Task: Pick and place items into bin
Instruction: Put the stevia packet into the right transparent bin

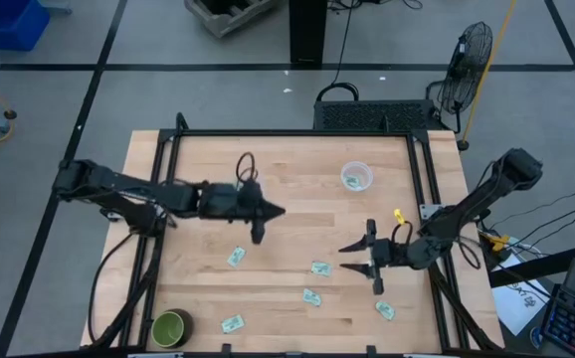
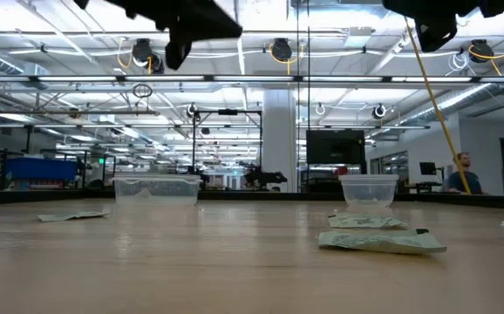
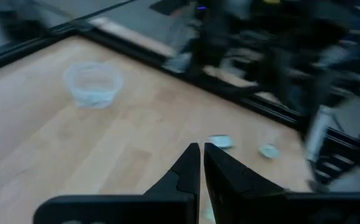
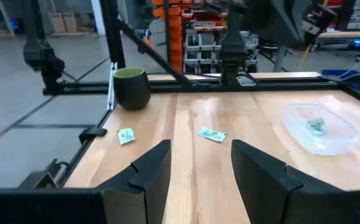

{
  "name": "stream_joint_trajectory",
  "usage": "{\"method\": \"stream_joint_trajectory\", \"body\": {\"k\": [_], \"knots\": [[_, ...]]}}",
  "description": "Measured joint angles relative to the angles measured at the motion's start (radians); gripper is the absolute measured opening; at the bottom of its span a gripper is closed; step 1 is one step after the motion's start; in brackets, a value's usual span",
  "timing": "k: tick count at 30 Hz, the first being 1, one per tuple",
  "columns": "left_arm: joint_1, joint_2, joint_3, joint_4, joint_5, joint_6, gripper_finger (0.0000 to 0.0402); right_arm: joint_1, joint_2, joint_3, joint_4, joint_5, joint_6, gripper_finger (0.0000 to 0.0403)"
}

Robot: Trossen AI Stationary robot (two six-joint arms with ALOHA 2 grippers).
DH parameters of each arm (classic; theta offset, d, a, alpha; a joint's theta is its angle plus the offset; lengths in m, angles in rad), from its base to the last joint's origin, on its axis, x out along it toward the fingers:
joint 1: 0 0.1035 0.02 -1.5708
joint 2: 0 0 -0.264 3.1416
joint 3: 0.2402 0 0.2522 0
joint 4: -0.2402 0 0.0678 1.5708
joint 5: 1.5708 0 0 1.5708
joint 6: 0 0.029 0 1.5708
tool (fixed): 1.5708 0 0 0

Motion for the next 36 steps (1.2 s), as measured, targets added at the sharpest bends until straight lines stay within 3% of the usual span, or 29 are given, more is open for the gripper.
{"method": "stream_joint_trajectory", "body": {"k": [5,9,13,17,20,23,30,36], "knots": [[-0.125,0.032,-0.001,0.006,-0.147,0.008,0.0026,0.002,0.078,0.011,0.003,-0.017,-0.039,0.016],[-0.197,0.093,-0.001,0.038,-0.231,0.005,0.0026,0.072,0.165,0.101,-0.087,-0.007,-0.015,0.016],[-0.237,0.154,-0.002,0.093,-0.236,0.006,0.0026,0.179,0.267,0.289,-0.391,0.129,0.023,0.016],[-0.25,0.183,-0.002,0.127,-0.228,0.004,0.0026,0.222,0.377,0.504,-0.811,0.165,0.24,0.016],[-0.248,0.184,-0.002,0.131,-0.229,-0.006,0.0026,0.233,0.464,0.625,-1.067,0.088,0.428,0.016],[-0.248,0.184,-0.002,0.131,-0.228,-0.021,0.0026,0.244,0.539,0.681,-1.236,-0.055,0.596,0.016],[-0.249,0.184,-0.002,0.13,-0.229,-0.013,0.0026,0.276,0.64,0.694,-1.404,-0.289,0.91,0.016],[-0.249,0.184,-0.002,0.129,-0.229,0.001,0.0026,0.286,0.653,0.694,-1.427,-0.407,1.024,0.016]]}}
